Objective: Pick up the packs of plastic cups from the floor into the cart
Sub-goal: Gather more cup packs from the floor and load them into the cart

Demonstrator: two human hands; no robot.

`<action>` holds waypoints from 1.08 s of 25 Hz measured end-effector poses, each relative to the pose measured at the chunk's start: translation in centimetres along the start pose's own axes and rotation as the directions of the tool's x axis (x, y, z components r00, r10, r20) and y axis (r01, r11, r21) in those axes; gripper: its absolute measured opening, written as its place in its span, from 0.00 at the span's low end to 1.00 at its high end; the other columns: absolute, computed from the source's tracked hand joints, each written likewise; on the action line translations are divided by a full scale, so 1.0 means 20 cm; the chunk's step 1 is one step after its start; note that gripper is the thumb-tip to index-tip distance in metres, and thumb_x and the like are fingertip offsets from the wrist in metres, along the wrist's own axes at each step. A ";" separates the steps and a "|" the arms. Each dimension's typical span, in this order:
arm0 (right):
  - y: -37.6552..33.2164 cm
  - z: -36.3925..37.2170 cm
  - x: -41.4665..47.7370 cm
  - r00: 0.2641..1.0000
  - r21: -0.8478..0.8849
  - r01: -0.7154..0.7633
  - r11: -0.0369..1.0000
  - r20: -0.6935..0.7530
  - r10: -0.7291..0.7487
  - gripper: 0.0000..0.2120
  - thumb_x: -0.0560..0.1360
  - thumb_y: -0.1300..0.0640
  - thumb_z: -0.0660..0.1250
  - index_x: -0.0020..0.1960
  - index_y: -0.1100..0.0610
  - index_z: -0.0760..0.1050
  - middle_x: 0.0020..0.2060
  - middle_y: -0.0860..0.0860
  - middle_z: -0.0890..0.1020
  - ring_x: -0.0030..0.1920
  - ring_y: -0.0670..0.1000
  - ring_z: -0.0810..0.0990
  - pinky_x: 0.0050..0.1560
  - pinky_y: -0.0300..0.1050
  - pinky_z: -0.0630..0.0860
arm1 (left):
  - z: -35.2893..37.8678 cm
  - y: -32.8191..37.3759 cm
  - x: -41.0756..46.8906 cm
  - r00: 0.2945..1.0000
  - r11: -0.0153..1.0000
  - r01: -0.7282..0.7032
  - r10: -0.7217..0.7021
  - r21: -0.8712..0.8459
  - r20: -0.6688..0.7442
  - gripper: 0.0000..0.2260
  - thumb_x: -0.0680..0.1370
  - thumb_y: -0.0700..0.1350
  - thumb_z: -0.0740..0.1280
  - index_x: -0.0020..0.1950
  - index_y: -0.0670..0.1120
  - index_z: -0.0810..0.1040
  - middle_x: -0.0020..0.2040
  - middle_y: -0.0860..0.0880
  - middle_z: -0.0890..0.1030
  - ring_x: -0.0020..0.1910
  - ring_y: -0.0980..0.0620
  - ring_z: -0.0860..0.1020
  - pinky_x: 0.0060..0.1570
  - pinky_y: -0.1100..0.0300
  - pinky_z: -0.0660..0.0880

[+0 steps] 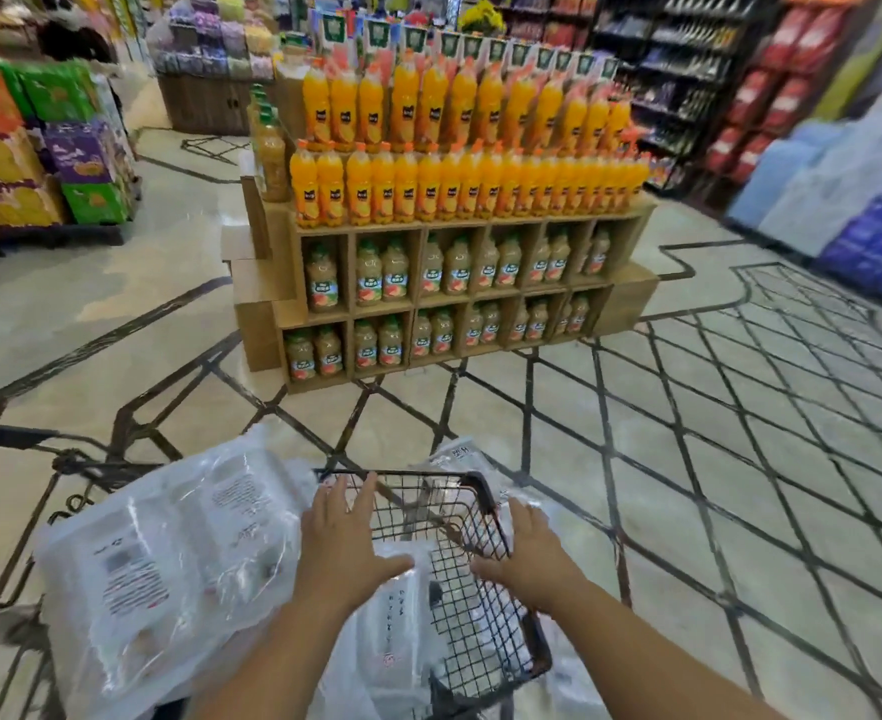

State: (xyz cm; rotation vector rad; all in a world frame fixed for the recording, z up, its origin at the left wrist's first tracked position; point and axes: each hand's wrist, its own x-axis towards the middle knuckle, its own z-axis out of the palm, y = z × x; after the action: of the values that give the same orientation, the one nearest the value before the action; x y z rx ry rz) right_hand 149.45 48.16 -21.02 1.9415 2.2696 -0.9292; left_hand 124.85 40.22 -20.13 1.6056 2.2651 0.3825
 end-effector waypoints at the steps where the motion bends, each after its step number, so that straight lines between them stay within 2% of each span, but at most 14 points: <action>1: 0.09 -0.04 -0.03 1.000 0.024 -0.019 1.000 0.001 0.019 0.60 0.67 0.27 0.70 0.83 0.52 0.43 0.82 0.56 0.48 0.80 0.60 0.55 0.77 0.57 0.60 | 0.03 0.07 0.00 1.000 1.000 -0.017 0.017 -0.003 0.014 0.53 0.70 0.72 0.70 0.84 0.55 0.43 0.84 0.44 0.44 0.82 0.41 0.42 0.80 0.45 0.45; 3: 0.30 -0.13 -0.09 0.999 0.071 -0.040 0.997 -0.020 0.041 0.69 0.57 0.16 0.64 0.83 0.52 0.42 0.82 0.56 0.49 0.80 0.60 0.54 0.78 0.56 0.59 | 0.11 0.27 0.00 0.998 0.998 -0.057 0.056 0.018 0.041 0.53 0.69 0.72 0.70 0.84 0.55 0.44 0.84 0.45 0.45 0.82 0.41 0.43 0.79 0.45 0.45; 4: 0.42 -0.17 -0.12 0.998 0.083 -0.053 0.995 -0.030 0.055 0.69 0.57 0.16 0.63 0.83 0.52 0.41 0.82 0.56 0.49 0.80 0.59 0.54 0.77 0.55 0.59 | 0.15 0.39 0.00 0.996 0.997 -0.075 0.074 0.031 0.049 0.53 0.69 0.73 0.70 0.84 0.55 0.44 0.84 0.45 0.45 0.82 0.41 0.44 0.79 0.45 0.46; 6: 0.67 -0.24 -0.19 0.993 0.095 -0.101 0.990 -0.045 0.105 0.60 0.67 0.26 0.69 0.83 0.51 0.40 0.82 0.54 0.46 0.81 0.58 0.53 0.77 0.54 0.59 | 0.25 0.62 -0.03 0.992 0.993 -0.110 0.107 0.045 0.074 0.54 0.69 0.72 0.70 0.84 0.55 0.44 0.83 0.45 0.46 0.82 0.41 0.44 0.79 0.46 0.46; 8: 0.95 -0.32 -0.27 0.987 0.126 -0.141 0.982 -0.053 0.149 0.56 0.72 0.31 0.70 0.83 0.50 0.39 0.82 0.53 0.44 0.81 0.58 0.51 0.77 0.54 0.59 | 0.37 0.87 -0.07 0.983 0.986 -0.151 0.143 0.065 0.119 0.54 0.68 0.73 0.70 0.84 0.55 0.44 0.83 0.45 0.45 0.82 0.41 0.44 0.79 0.46 0.46; 13: 1.59 -0.52 -0.51 0.965 0.156 -0.241 0.958 -0.065 0.253 0.56 0.71 0.31 0.71 0.83 0.50 0.41 0.82 0.53 0.44 0.81 0.58 0.52 0.77 0.55 0.61 | 0.72 1.39 -0.23 0.953 0.974 -0.224 0.214 0.022 0.212 0.55 0.69 0.72 0.71 0.83 0.55 0.42 0.84 0.46 0.43 0.82 0.42 0.42 0.80 0.46 0.47; 16: 1.90 -0.61 -0.66 0.938 0.165 -0.320 0.933 -0.082 0.336 0.60 0.67 0.25 0.68 0.83 0.51 0.41 0.82 0.54 0.45 0.81 0.59 0.53 0.77 0.55 0.61 | 0.90 1.69 -0.32 0.916 0.956 -0.292 0.278 0.006 0.290 0.54 0.69 0.71 0.71 0.83 0.55 0.42 0.84 0.46 0.44 0.82 0.42 0.43 0.80 0.46 0.48; 21: 2.19 -0.66 -0.78 0.913 0.197 -0.376 0.906 -0.090 0.398 0.53 0.73 0.34 0.70 0.83 0.50 0.40 0.82 0.54 0.44 0.81 0.58 0.52 0.77 0.53 0.60 | 1.09 2.01 -0.37 0.871 0.920 -0.391 0.359 0.030 0.335 0.54 0.69 0.71 0.71 0.83 0.56 0.43 0.84 0.46 0.45 0.82 0.42 0.43 0.79 0.48 0.49; 27: 2.34 -0.73 -0.73 0.896 0.239 -0.400 0.885 -0.102 0.432 0.52 0.73 0.34 0.70 0.83 0.49 0.41 0.82 0.52 0.44 0.80 0.58 0.54 0.75 0.53 0.63 | 1.22 2.28 -0.25 0.825 0.885 -0.464 0.414 0.043 0.384 0.53 0.70 0.71 0.71 0.83 0.57 0.42 0.83 0.47 0.41 0.82 0.42 0.41 0.79 0.47 0.46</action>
State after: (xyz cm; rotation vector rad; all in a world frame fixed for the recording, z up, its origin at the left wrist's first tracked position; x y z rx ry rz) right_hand 200.48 44.03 -23.24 2.5336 1.7467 -1.0261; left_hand 175.51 51.00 -23.34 2.0752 1.6613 0.0247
